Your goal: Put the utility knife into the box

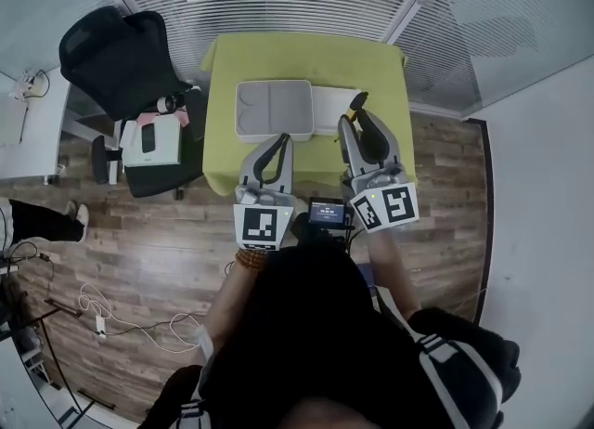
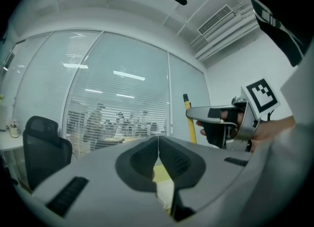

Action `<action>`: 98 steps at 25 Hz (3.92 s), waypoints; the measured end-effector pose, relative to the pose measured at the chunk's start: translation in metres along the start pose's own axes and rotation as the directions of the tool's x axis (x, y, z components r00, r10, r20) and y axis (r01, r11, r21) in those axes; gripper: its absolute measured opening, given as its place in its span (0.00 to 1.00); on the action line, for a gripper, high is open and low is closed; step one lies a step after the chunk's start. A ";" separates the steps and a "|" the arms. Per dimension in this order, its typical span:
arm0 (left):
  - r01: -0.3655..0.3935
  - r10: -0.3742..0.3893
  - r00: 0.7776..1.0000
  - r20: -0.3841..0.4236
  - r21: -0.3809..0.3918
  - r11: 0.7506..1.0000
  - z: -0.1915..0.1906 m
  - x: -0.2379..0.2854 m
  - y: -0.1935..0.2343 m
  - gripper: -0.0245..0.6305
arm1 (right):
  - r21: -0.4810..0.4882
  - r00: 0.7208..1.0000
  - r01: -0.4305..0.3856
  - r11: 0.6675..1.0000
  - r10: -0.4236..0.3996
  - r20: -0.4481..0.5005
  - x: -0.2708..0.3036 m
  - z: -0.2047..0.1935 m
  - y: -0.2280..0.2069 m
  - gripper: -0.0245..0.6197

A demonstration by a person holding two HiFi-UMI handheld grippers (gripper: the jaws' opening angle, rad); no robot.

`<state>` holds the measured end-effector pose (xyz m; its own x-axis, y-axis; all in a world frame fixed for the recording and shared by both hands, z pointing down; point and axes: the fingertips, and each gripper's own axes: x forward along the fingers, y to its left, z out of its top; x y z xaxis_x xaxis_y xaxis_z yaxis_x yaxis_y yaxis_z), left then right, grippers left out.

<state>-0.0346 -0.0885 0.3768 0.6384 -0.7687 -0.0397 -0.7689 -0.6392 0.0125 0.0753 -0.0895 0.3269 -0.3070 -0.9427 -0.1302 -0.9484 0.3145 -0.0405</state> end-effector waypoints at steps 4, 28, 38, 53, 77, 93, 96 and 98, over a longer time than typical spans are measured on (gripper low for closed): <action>-0.022 0.022 1.000 -0.002 0.001 1.000 -0.003 0.014 -0.001 0.06 | 0.001 1.000 -0.023 1.000 0.023 -0.001 0.009 -0.002 -0.014 0.21; -0.126 0.126 0.992 -0.011 0.038 0.991 -0.012 0.098 -0.015 0.06 | 0.017 0.991 -0.132 0.991 0.132 0.006 0.054 -0.011 -0.100 0.21; -0.162 0.163 0.986 -0.020 0.046 0.986 -0.019 0.123 -0.022 0.06 | 0.028 0.984 -0.177 0.984 0.178 -0.004 0.070 -0.024 -0.127 0.21; -0.174 0.174 0.985 -0.013 0.001 0.985 -0.027 0.137 -0.024 0.06 | 0.008 0.976 -0.216 0.976 0.216 -0.038 0.071 -0.032 -0.122 0.21; -0.147 0.146 0.988 -0.053 -0.013 0.989 -0.042 0.153 -0.026 0.06 | 0.034 0.976 -0.161 0.986 0.164 -0.143 0.081 -0.075 -0.159 0.21; -0.197 0.196 0.979 -0.056 -0.021 0.980 -0.042 0.153 0.001 0.06 | 0.061 0.940 -0.146 0.987 0.158 -0.304 0.104 -0.144 -0.164 0.21; -0.198 0.197 0.979 -0.055 -0.026 0.980 -0.042 0.152 0.004 0.06 | 0.051 0.930 -0.149 0.988 0.158 -0.332 0.109 -0.157 -0.164 0.21; -0.200 0.198 0.979 -0.057 -0.031 0.979 -0.044 0.152 0.005 0.06 | 0.044 0.924 -0.152 0.987 0.158 -0.349 0.111 -0.165 -0.164 0.21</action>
<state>0.0599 -0.2091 0.4149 0.4748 -0.8799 0.0204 -0.8794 -0.4733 0.0513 0.1842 -0.2639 0.4826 -0.4611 -0.8599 0.2191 -0.8862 0.4589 -0.0638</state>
